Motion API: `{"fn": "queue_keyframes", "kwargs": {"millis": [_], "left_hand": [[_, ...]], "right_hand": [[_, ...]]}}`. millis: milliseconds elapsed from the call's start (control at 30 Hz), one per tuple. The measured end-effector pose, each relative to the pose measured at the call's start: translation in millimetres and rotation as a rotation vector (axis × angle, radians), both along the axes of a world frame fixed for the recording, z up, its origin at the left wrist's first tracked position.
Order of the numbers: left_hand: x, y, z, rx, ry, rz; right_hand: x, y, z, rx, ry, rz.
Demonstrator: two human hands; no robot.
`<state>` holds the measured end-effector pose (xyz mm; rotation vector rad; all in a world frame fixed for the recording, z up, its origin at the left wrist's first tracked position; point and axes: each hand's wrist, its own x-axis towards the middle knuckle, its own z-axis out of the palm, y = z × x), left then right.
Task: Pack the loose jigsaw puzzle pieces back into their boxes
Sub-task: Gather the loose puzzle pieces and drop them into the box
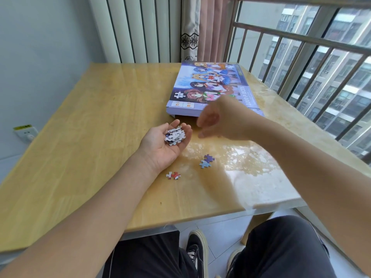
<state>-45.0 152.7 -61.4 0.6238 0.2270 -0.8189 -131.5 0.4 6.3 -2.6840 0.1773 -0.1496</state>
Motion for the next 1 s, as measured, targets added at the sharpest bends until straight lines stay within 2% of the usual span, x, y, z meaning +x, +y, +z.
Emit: {"fn": "queue_keyframes", "kwargs": {"millis": [67, 133, 267, 567, 733, 800, 867, 933, 1000], "left_hand": [[2.9, -0.9, -0.5, -0.004, 0.022, 0.047], [3.7, -2.1, -0.1, -0.004, 0.032, 0.070], [2.5, -2.3, 0.8, -0.003, 0.025, 0.079], [0.4, -0.2, -0.1, 0.009, 0.006, 0.063], [-0.1, 0.6, 1.2, 0.014, 0.001, 0.054], [0.4, 0.5, 0.7, 0.012, -0.001, 0.048], [0.8, 0.6, 0.6, 0.014, -0.007, 0.041], [0.2, 0.1, 0.2, 0.011, -0.019, 0.031], [-0.7, -0.1, 0.3, 0.010, -0.026, 0.022]], "right_hand": [[-16.2, -0.7, -4.5, -0.141, 0.219, -0.023], [-25.4, 7.1, -19.6, -0.131, 0.306, -0.044], [-24.9, 17.0, -37.4, -0.083, 0.206, -0.033], [-16.1, 16.0, -29.2, -0.123, 0.264, 0.067], [-17.6, 20.3, -28.3, -0.248, 0.155, 0.131], [-16.3, 16.5, -25.3, -0.228, 0.075, 0.102], [-8.8, 11.5, -19.9, -0.120, -0.059, 0.014], [2.0, 14.7, -13.7, 0.087, -0.209, -0.077], [13.8, 26.4, -9.8, 0.211, -0.270, -0.075]]}}
